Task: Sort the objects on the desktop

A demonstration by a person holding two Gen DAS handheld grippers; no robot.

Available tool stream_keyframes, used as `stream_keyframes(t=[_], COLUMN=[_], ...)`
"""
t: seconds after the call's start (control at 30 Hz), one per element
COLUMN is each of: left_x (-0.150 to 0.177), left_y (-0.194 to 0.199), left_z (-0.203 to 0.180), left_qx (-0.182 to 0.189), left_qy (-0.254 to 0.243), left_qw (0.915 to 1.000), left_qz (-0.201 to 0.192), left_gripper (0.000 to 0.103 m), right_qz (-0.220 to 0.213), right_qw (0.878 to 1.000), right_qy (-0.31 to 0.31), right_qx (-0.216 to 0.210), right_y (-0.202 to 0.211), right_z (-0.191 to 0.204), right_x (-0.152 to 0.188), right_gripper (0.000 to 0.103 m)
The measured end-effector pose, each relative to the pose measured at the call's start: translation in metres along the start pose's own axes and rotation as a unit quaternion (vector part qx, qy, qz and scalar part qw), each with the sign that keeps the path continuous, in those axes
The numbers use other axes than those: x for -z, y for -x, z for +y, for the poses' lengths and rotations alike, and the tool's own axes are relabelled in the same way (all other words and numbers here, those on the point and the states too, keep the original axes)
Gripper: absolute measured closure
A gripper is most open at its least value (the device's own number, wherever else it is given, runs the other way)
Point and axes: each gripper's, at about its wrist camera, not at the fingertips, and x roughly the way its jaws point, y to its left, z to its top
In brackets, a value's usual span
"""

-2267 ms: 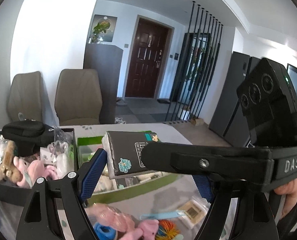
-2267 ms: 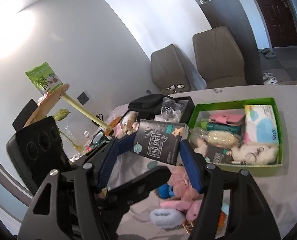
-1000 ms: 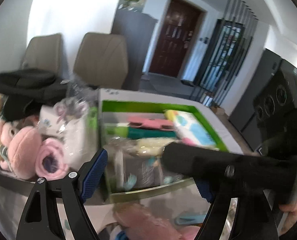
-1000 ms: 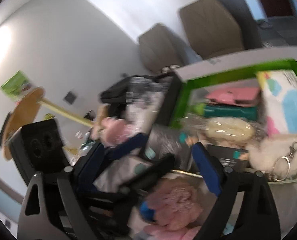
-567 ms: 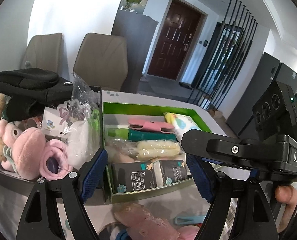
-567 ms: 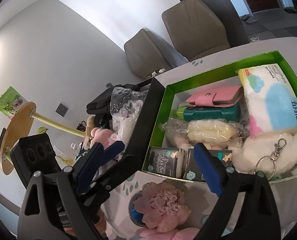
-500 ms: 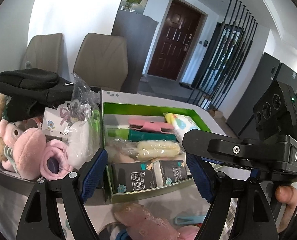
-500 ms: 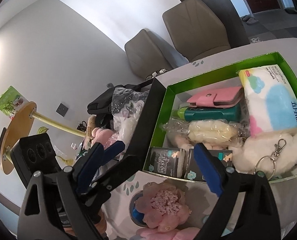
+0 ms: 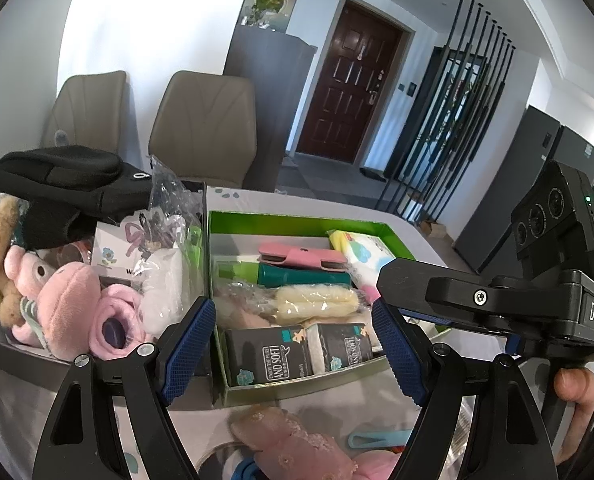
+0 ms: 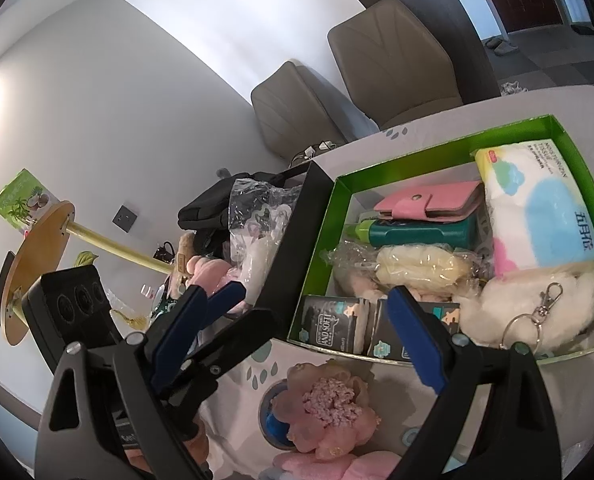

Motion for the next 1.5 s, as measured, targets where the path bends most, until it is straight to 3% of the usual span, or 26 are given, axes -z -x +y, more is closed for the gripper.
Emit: stream_keyframes(t=[0.2, 0.43, 0.53, 0.63, 0.73, 0.83, 1.13, 1.5], left_x=[-0.004, -0.007, -0.007, -0.010, -0.010, -0.009, -0.008, -0.007], left_y=[0.004, 0.013, 0.018, 0.022, 0.023, 0.025, 0.020, 0.018], left_z=[-0.006, -0.012, -0.012, -0.014, -0.018, -0.023, -0.023, -0.026], left_qx=[-0.016, -0.056, -0.064, -0.073, -0.098, -0.118, -0.127, -0.128], left_qy=[-0.013, -0.038, -0.043, -0.047, -0.059, -0.073, -0.072, -0.078], left_qw=[0.9998, 0.9974, 0.9965, 0.9956, 0.9926, 0.9894, 0.9889, 0.9885], left_qz=[-0.008, -0.023, -0.031, -0.036, -0.039, -0.045, -0.029, -0.022], left_gripper=[0.022, 0.021, 0.014, 0.013, 0.001, 0.001, 0.001, 0.001], right_qz=[-0.009, -0.017, -0.020, -0.026, -0.021, -0.008, 0.032, 0.032], right_qw=[1.000, 0.996, 0.992, 0.988, 0.985, 0.981, 0.970, 0.970], right_qy=[0.014, 0.054, 0.082, 0.105, 0.118, 0.127, 0.140, 0.137], right_qx=[0.015, 0.065, 0.093, 0.114, 0.126, 0.148, 0.196, 0.199], right_y=[0.009, 0.025, 0.034, 0.045, 0.051, 0.050, 0.040, 0.040], right_z=[0.003, 0.013, 0.020, 0.024, 0.026, 0.025, 0.018, 0.018], right_x=[-0.002, -0.005, -0.005, -0.006, -0.005, -0.005, 0.000, -0.001], right_gripper=[0.011, 0.008, 0.001, 0.001, 0.000, 0.000, 0.000, 0.000])
